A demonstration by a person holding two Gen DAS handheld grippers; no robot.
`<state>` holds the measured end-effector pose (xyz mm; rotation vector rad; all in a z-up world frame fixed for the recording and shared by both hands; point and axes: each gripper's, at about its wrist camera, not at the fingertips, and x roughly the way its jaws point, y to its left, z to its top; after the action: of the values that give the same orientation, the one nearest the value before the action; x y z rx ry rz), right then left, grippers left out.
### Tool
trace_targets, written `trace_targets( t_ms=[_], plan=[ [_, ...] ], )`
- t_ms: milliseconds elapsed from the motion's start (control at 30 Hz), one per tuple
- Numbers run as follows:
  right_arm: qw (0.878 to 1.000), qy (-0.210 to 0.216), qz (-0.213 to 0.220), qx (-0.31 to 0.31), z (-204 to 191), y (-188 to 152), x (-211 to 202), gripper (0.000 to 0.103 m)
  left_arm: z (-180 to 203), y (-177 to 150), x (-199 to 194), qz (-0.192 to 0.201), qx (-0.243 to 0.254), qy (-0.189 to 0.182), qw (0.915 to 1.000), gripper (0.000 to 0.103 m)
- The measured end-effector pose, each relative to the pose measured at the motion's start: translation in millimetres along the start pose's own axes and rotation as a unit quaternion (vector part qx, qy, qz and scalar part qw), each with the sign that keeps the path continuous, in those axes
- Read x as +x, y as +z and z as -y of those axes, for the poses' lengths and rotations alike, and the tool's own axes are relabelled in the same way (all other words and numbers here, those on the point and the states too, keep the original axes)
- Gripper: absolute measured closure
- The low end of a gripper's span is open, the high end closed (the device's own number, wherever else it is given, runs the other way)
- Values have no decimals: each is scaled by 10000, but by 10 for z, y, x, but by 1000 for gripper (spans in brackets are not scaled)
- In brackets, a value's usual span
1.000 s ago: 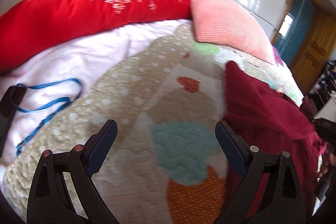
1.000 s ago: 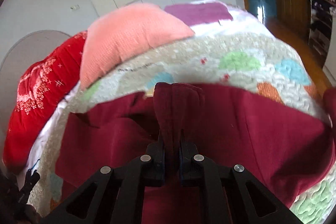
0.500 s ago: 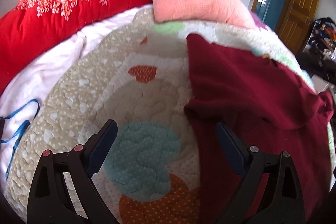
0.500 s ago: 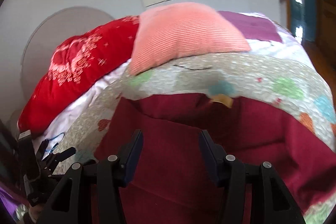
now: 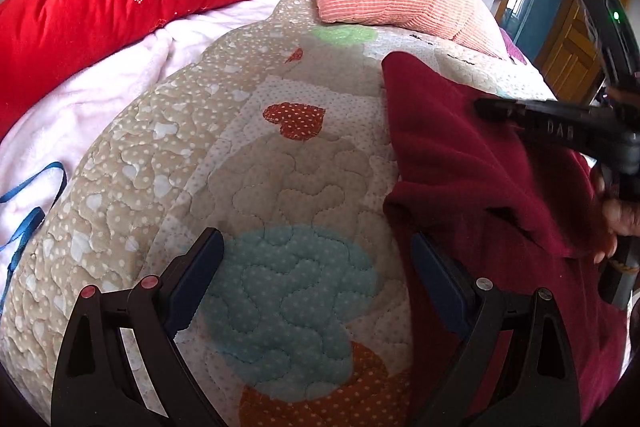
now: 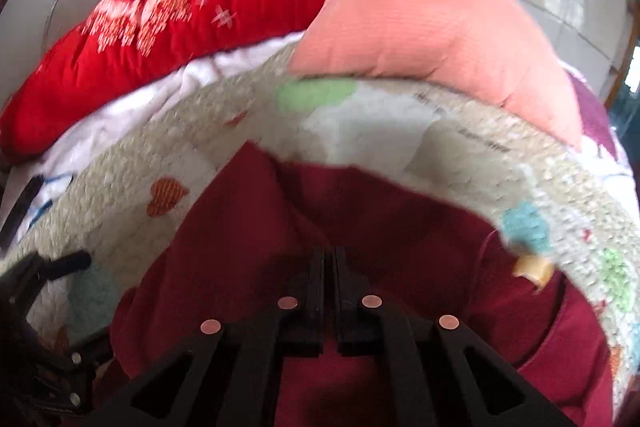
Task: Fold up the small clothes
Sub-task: 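Carry the gripped sleeve with the right tool across the sweater body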
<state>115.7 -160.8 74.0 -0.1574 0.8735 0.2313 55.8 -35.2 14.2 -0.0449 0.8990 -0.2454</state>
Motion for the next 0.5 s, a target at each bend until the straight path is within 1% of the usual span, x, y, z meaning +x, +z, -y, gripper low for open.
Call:
trace_targets(
  t_ms=[67, 167, 200, 233, 267, 300, 333, 367, 400, 433, 500],
  plan=[
    [9995, -232, -74, 207, 46, 21, 104, 100, -1, 6, -41, 110, -37, -17, 9999, 9],
    [9982, -351, -208, 435, 49, -67, 301, 100, 27, 8, -125, 298, 15, -107, 9995, 9],
    [9979, -307, -134, 560, 65, -90, 257, 100, 42, 10, -139, 315, 56, -132, 9994, 9],
    [9969, -120, -88, 778, 104, -126, 155, 99, 61, 5, -154, 334, 114, -155, 9993, 9],
    [9951, 73, -92, 983, 150, -160, 57, 95, 68, 11, -162, 345, 151, -163, 9992, 9],
    [9921, 283, -68, 1223, 218, -232, -88, 89, 84, 6, -172, 356, 201, -176, 9990, 9],
    [9896, 371, -6, 1387, 289, -321, -250, 83, 94, 16, -171, 354, 224, -185, 9990, 9],
    [9886, 311, 73, 1472, 370, -429, -426, 65, 102, 17, -175, 352, 245, -197, 9989, 9],
    [9884, 66, 219, 1503, 489, -568, -652, 52, 105, 14, -185, 358, 251, -207, 9988, 9],
    [9880, -189, 320, 1496, 566, -669, -806, 50, 103, 14, -194, 372, 244, -205, 9988, 9],
    [9835, -1020, 406, 1436, 812, -877, -1090, 48, 97, 15, -210, 393, 207, -220, 9988, 9]
  ],
)
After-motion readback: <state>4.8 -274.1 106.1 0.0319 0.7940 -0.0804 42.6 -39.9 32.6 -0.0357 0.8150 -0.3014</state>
